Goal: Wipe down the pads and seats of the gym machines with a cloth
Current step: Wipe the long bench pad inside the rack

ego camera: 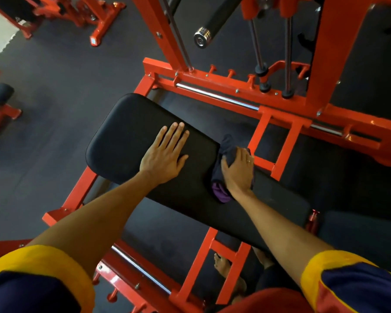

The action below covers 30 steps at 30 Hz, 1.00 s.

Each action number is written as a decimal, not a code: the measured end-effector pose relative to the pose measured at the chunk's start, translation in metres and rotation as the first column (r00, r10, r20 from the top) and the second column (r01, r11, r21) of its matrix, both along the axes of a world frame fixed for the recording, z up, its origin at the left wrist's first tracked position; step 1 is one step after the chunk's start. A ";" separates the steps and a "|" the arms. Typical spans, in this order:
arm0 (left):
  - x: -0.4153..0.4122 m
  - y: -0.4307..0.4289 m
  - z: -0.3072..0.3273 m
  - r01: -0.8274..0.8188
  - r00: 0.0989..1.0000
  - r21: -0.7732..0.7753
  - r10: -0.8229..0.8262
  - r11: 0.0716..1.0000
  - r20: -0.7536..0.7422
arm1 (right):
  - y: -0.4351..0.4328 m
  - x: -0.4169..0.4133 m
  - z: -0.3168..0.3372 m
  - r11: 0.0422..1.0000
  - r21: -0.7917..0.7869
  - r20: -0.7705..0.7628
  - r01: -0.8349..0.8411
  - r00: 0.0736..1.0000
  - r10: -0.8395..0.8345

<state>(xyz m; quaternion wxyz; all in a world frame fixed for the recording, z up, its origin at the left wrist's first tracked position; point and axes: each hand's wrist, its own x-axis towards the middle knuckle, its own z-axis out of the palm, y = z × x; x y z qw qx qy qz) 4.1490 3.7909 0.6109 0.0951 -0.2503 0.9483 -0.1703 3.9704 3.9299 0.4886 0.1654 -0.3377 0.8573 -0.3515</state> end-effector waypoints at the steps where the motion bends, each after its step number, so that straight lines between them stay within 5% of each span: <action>1: -0.001 0.000 0.000 0.002 1.000 0.001 -0.002 1.000 -0.004 | -0.009 0.013 0.009 1.000 -0.004 -0.008 0.012 1.000 -0.013; 11: 0.006 0.011 -0.001 -0.005 0.999 0.013 0.005 1.000 -0.034 | 0.061 0.098 0.008 0.932 -0.062 -0.233 -0.358 0.913 0.335; 13: 0.017 0.014 -0.003 0.017 0.999 0.019 -0.016 1.000 -0.042 | 0.073 0.079 -0.007 0.960 -0.003 -0.228 -0.278 0.935 0.270; 17: 0.029 0.026 -0.005 0.058 0.998 0.017 -0.058 0.998 -0.003 | 0.043 0.071 0.011 0.998 0.011 0.033 0.065 0.997 -0.066; 19: 0.027 0.033 -0.008 0.031 1.000 0.013 -0.031 0.999 0.006 | 0.028 0.102 0.027 0.999 -0.003 0.032 0.052 0.998 -0.052; 25: 0.026 0.037 -0.008 0.002 1.000 0.018 -0.003 1.000 0.024 | 0.094 0.132 -0.003 0.954 -0.052 -0.287 -0.295 0.920 0.269; 30: 0.022 0.038 -0.008 -0.005 1.000 0.027 0.004 1.000 0.003 | 0.126 0.102 -0.025 0.990 -0.010 -0.237 -0.139 0.962 0.133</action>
